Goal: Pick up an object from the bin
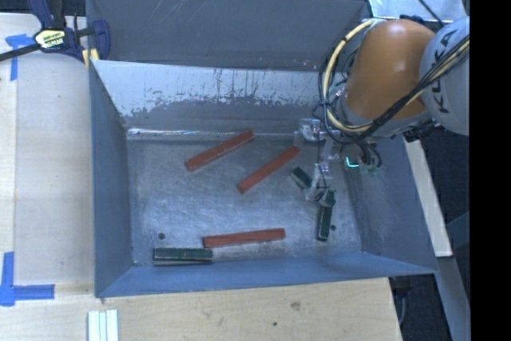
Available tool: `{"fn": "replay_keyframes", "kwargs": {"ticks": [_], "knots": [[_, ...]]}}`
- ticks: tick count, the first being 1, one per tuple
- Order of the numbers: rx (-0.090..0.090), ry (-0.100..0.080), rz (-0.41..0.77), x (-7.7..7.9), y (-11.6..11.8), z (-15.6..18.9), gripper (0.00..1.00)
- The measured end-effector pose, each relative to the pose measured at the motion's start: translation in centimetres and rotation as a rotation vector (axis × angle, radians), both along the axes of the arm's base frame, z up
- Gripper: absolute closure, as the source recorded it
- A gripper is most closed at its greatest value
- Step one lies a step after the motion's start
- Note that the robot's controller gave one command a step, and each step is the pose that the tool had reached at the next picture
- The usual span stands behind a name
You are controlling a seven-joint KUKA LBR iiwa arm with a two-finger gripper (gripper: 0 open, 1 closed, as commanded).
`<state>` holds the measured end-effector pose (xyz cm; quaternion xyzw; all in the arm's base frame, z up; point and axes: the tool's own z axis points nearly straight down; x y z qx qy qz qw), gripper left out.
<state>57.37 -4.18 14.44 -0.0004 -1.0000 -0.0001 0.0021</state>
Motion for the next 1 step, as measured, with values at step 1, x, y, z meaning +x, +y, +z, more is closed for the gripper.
{"fn": "replay_keyframes", "kwargs": {"ticks": [1], "knots": [[0.002, -0.003, -0.018, 3.14, 5.23, -7.85, 0.00]]}}
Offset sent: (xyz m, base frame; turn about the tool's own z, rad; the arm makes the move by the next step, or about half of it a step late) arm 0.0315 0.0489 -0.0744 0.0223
